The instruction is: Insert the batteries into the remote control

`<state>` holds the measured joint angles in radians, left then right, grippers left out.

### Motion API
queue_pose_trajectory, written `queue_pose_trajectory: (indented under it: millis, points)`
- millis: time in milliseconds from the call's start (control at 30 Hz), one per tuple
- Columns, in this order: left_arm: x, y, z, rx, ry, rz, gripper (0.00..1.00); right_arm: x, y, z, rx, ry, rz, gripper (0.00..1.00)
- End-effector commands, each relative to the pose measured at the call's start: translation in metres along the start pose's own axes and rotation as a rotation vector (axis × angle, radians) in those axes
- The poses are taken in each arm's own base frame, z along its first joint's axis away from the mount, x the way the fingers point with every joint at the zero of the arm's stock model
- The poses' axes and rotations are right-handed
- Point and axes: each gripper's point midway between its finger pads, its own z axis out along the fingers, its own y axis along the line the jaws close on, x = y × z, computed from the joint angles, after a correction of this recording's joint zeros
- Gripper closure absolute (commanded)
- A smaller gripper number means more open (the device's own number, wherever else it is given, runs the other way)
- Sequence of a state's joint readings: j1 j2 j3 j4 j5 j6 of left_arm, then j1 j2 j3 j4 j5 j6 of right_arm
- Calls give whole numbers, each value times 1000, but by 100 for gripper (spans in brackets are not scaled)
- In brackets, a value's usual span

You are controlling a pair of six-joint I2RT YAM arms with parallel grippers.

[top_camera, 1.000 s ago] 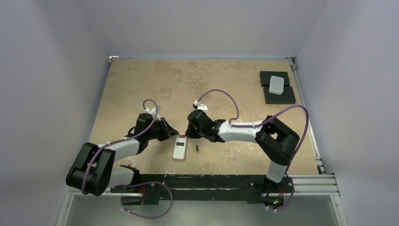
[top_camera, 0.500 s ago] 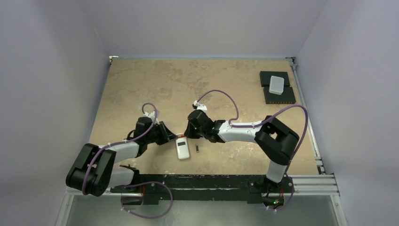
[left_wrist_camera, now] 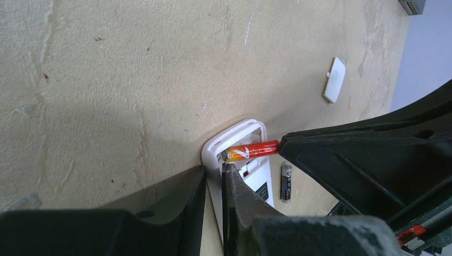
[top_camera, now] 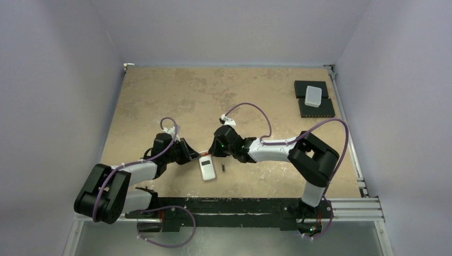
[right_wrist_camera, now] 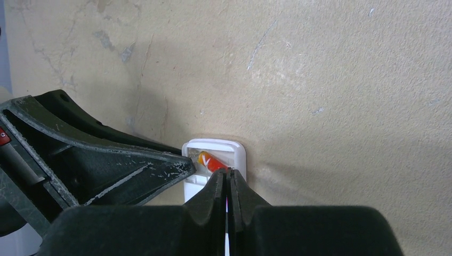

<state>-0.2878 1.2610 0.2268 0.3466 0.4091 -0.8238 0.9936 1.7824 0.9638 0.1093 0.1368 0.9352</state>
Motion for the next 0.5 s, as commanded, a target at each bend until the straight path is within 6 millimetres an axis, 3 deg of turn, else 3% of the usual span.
queue_pose_trajectory:
  millis: [0, 467]
  points:
    - [0, -8, -1, 37, 7, 4, 87, 16, 7, -3, -44, 48, 16, 93]
    - [-1, -9, 0, 32, 9, 1, 89, 27, -2, -11, -51, 68, 23, 95]
